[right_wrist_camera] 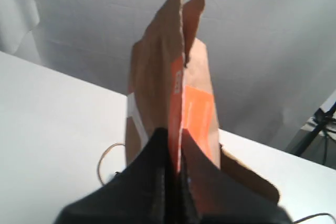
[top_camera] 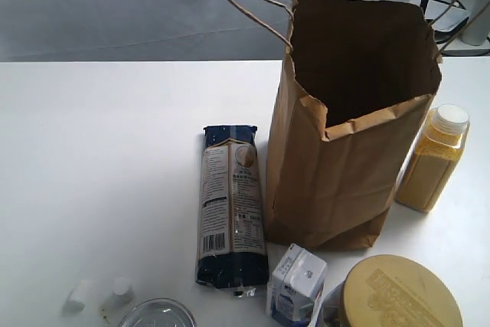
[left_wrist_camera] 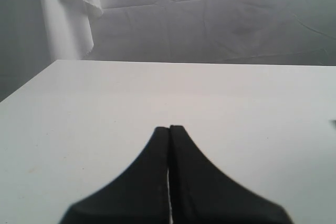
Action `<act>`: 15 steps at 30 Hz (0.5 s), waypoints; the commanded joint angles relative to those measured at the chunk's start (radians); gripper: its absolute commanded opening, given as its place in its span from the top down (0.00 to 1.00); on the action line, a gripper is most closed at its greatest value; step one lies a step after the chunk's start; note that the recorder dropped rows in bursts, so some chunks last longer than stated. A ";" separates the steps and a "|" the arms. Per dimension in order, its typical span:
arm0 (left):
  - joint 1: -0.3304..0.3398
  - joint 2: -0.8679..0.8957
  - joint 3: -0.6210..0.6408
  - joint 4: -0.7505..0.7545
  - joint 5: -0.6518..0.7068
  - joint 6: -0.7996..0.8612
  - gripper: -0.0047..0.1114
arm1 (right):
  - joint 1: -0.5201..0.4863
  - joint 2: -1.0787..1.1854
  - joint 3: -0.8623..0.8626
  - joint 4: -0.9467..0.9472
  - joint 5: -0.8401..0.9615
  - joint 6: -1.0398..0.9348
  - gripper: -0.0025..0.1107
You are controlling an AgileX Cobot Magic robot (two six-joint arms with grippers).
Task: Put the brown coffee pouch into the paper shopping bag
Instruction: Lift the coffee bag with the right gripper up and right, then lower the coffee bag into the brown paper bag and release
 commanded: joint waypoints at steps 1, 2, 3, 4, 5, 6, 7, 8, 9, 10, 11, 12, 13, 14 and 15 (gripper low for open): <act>0.004 -0.003 0.004 0.004 -0.004 -0.003 0.96 | -0.002 -0.013 -0.004 -0.133 -0.033 0.002 0.98; 0.004 -0.003 0.004 0.004 -0.004 -0.003 0.96 | -0.002 -0.011 -0.004 -0.186 -0.033 0.008 0.98; 0.004 -0.003 0.004 0.004 -0.004 -0.003 0.96 | -0.005 -0.008 -0.004 -0.214 -0.033 0.018 0.98; 0.004 -0.003 0.004 0.004 -0.004 -0.003 0.96 | -0.016 -0.008 -0.004 -0.215 -0.033 0.030 0.98; 0.004 -0.003 0.004 0.004 -0.004 -0.003 0.96 | -0.041 -0.008 -0.002 -0.192 -0.033 0.030 0.98; 0.004 -0.003 0.004 0.004 -0.004 -0.003 0.96 | -0.072 -0.008 0.004 -0.162 -0.033 0.032 0.98; 0.004 -0.003 0.004 0.004 -0.004 -0.003 0.96 | -0.102 -0.008 0.022 -0.136 -0.033 0.035 0.98; 0.004 -0.003 0.004 0.004 -0.004 -0.003 0.96 | -0.124 -0.008 0.041 -0.122 -0.033 0.035 0.98; 0.004 -0.003 0.004 0.004 -0.004 -0.003 0.96 | -0.140 -0.008 0.059 -0.115 -0.033 0.035 0.98; 0.004 -0.003 0.004 0.004 -0.004 -0.003 0.96 | -0.162 -0.008 0.091 -0.102 -0.033 0.035 0.98; 0.004 -0.003 0.004 0.004 -0.004 -0.003 0.96 | -0.174 -0.008 0.112 -0.089 -0.033 0.035 0.98; 0.004 -0.003 0.004 0.004 -0.004 -0.003 0.96 | -0.188 -0.008 0.140 -0.078 -0.033 0.035 0.98; 0.004 -0.003 0.004 0.004 -0.004 -0.003 0.96 | -0.199 -0.008 0.168 -0.075 -0.033 0.035 0.98; 0.004 -0.003 0.004 0.004 -0.004 -0.003 0.96 | -0.202 -0.008 0.191 -0.074 -0.033 0.035 0.98; 0.004 -0.003 0.004 0.004 -0.004 -0.003 0.96 | -0.202 -0.008 0.221 -0.080 -0.033 0.035 0.98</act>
